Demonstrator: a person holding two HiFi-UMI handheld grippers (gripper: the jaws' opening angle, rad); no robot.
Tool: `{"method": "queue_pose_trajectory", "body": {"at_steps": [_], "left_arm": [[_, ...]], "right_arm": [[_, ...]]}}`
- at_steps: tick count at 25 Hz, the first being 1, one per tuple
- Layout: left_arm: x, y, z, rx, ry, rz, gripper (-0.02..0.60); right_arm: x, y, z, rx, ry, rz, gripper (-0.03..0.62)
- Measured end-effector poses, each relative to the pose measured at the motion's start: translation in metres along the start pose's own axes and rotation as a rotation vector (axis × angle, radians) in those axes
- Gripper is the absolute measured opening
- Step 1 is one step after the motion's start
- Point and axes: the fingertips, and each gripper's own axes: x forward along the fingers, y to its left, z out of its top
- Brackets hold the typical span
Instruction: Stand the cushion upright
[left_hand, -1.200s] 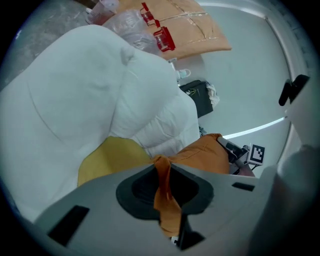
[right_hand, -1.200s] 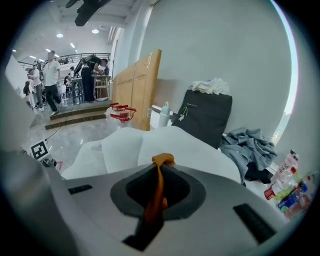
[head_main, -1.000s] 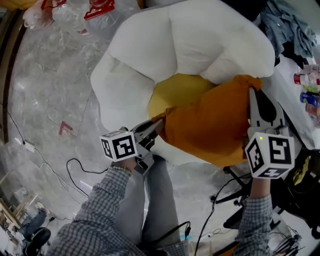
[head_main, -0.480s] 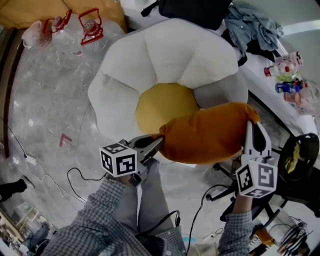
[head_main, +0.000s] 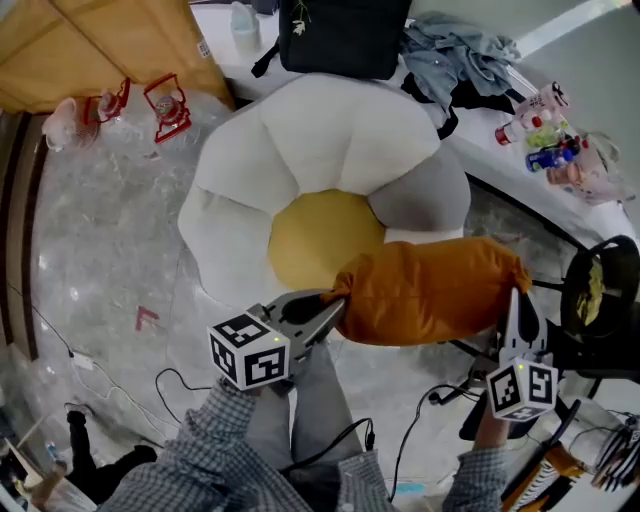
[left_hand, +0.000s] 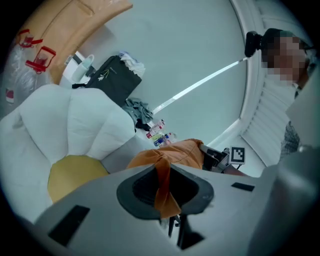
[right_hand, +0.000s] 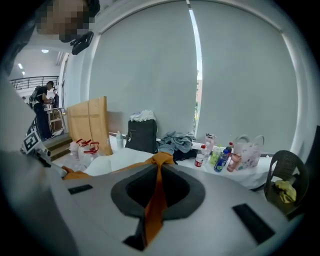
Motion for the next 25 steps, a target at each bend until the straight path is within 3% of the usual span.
{"method": "queue_pose_trajectory", "body": {"at_steps": [4, 9, 16, 21, 25], "left_arm": [[-0.020, -0.015, 0.041, 0.070, -0.041, 0.004, 0.044], [-0.050, -0.015, 0.086, 0.109, -0.114, 0.076, 0.044], [-0.084, 0.002, 0.080, 0.120, -0.097, 0.169, 0.044], [-0.085, 0.043, 0.073, 0.090, -0.099, 0.249, 0.044], [-0.078, 0.072, 0.088, 0.081, -0.132, 0.281, 0.044]], "right_arm": [[-0.014, 0.004, -0.006, 0.053, -0.006, 0.002, 0.023], [-0.012, 0.030, -0.015, 0.128, -0.008, 0.043, 0.023], [-0.007, 0.066, -0.034, 0.203, 0.027, 0.098, 0.023], [0.015, 0.081, -0.053, 0.199, 0.073, 0.130, 0.023], [0.040, 0.089, -0.051, 0.192, 0.047, 0.151, 0.023]]}}
